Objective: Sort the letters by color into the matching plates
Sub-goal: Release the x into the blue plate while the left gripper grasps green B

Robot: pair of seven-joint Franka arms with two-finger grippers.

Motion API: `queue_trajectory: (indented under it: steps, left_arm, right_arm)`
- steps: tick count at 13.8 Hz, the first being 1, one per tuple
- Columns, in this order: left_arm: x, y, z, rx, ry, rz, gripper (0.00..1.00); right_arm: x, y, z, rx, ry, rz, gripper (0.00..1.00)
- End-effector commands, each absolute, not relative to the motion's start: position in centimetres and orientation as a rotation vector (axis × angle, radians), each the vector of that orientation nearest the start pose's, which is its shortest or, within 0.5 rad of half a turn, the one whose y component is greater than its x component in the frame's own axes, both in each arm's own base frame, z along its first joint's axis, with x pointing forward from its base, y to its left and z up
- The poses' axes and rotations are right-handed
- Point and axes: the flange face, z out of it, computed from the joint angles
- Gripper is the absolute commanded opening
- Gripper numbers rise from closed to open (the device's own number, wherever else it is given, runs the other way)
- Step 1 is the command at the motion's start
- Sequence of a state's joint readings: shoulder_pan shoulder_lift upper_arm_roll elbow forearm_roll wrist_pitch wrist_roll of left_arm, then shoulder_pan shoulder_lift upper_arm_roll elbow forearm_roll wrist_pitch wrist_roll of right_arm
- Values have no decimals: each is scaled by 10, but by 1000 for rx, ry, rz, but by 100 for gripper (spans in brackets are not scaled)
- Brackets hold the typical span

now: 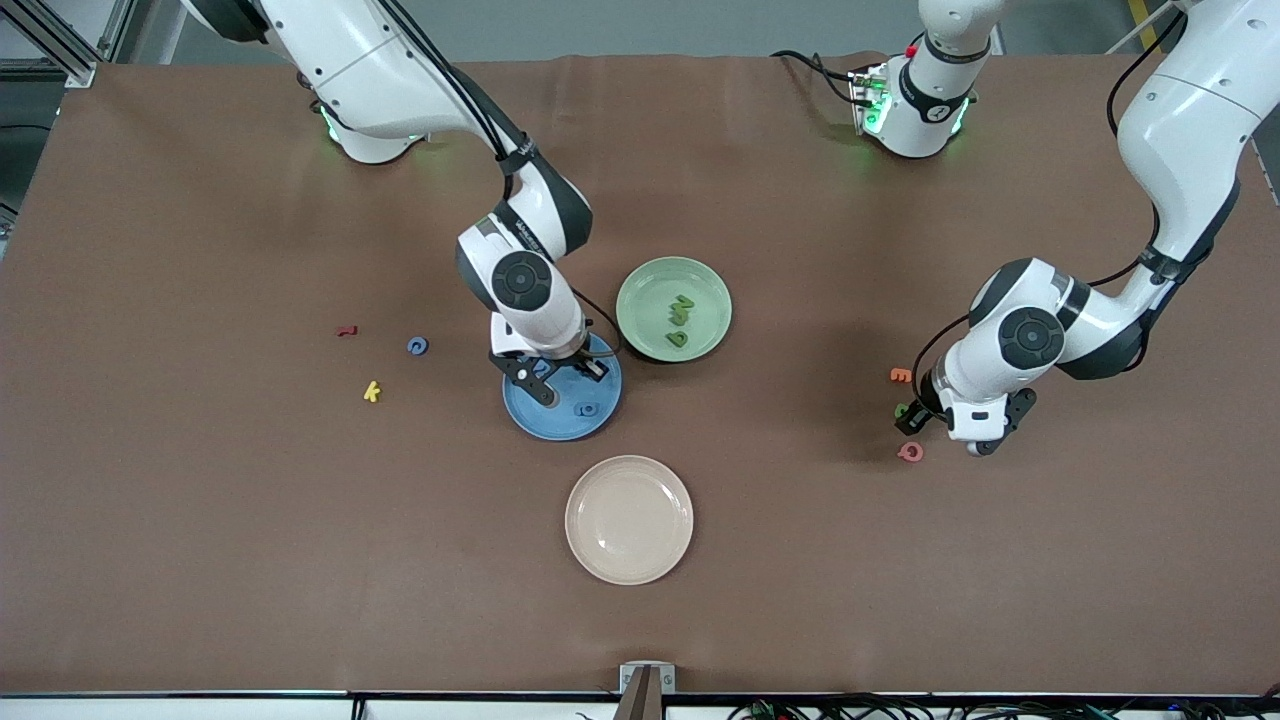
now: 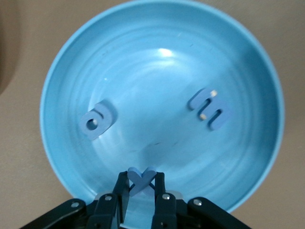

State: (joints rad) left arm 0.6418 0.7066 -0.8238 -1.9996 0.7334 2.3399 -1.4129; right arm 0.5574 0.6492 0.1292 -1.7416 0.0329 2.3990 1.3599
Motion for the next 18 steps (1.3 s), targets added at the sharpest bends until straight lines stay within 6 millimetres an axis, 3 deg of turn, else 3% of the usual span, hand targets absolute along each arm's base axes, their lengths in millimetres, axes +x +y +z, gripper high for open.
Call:
queue_trajectory:
  steps: [1, 5, 6, 7, 8, 9, 10, 11, 14, 16, 18]
  left_arm:
    - [583, -87, 188, -2888, -1208, 23, 69]
    - [582, -90, 182, -2897, -1206, 40, 66]
    - [581, -91, 180, -2898, -1204, 44, 63]
    - [580, -92, 178, -2900, -1205, 54, 61]
    - [581, -93, 178, -2902, -1204, 53, 59]
    - [581, -94, 178, -2903, -1202, 53, 57]
    - [580, -94, 177, -2904, -1202, 58, 54]
    - [580, -94, 176, -2904, -1203, 60, 45]
    - [581, -94, 178, -2904, -1204, 53, 3]
    - [582, -98, 184, -2907, -1197, 39, 0]
    - [579, -131, 200, -2926, -1208, 21, 0]
  right_arm:
    - [526, 430, 204, -2871, 1117, 112, 2]
    - [523, 432, 198, -2874, 1124, 118, 4]
    - [523, 432, 198, -2874, 1124, 118, 9]
    - [524, 432, 198, -2874, 1125, 117, 41]
    - [523, 433, 198, -2874, 1122, 116, 92]
    - [523, 433, 198, -2876, 1119, 113, 100]
    - [523, 433, 198, -2878, 1116, 110, 100]
    - [524, 432, 198, -2879, 1118, 111, 100]
    - [527, 429, 201, -2881, 1112, 103, 100]
    - [534, 422, 206, -2875, 1123, 92, 100]
    - [538, 413, 204, -2931, 1042, 77, 100]
